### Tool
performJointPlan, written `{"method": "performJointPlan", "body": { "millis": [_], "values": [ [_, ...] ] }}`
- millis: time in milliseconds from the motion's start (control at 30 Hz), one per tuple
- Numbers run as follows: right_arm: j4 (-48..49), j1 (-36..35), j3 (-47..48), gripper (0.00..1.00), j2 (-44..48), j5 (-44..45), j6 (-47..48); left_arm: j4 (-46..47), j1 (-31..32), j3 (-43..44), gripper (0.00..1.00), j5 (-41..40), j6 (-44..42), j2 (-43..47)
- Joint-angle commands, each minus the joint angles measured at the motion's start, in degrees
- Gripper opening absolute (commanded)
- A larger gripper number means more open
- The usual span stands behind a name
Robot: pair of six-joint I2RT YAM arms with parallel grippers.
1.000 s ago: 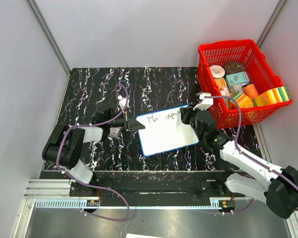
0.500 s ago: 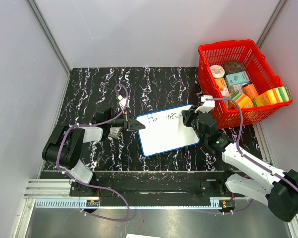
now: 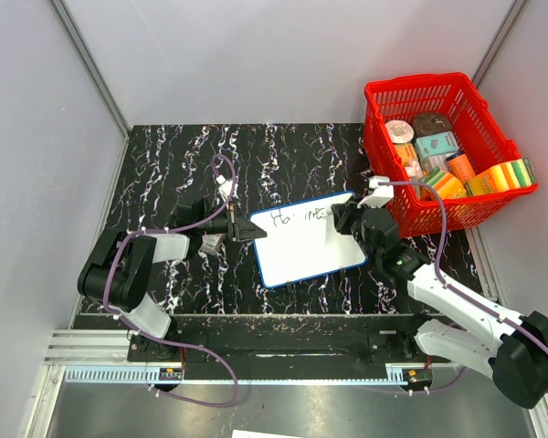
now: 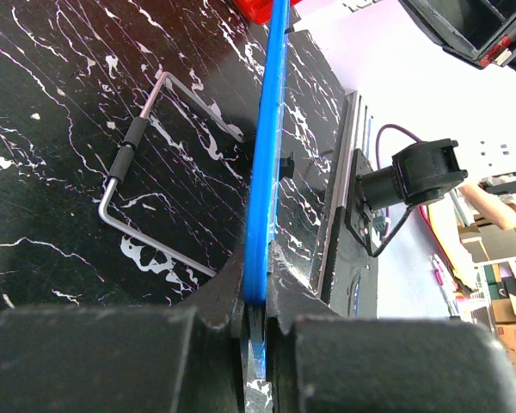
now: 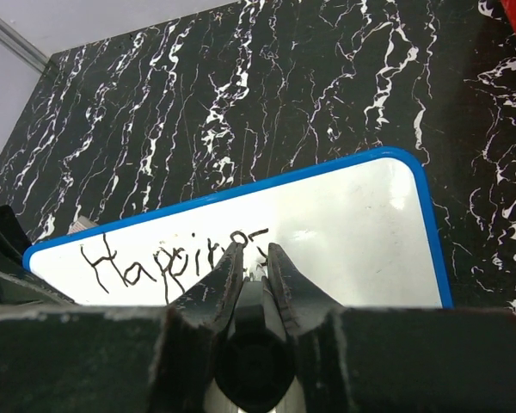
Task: Write a sentence on the whiteboard
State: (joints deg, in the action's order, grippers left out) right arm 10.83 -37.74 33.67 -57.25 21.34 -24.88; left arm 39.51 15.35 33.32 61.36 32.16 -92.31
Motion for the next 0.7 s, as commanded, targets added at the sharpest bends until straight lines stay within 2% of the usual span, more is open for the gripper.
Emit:
{"method": "performJointPlan", "body": {
  "millis": [0, 333, 667],
  "values": [
    [2.35, 0.29, -0.10, 0.00, 1.35, -1.65, -1.57, -1.80, 0.29, 0.34, 0.00, -5.03, -7.20, 0.29],
    [1.65, 0.38, -1.24, 0.00, 7.68, 5.19, 0.27, -1.80, 0.29, 0.25, 0.00, -4.94, -7.29, 0.38],
    [1.12, 1.08, 2.54, 0.00, 3.03, 7.31, 1.94, -1.71, 0.29, 0.25, 0.00, -5.03, -7.20, 0.29]
  ]
}}
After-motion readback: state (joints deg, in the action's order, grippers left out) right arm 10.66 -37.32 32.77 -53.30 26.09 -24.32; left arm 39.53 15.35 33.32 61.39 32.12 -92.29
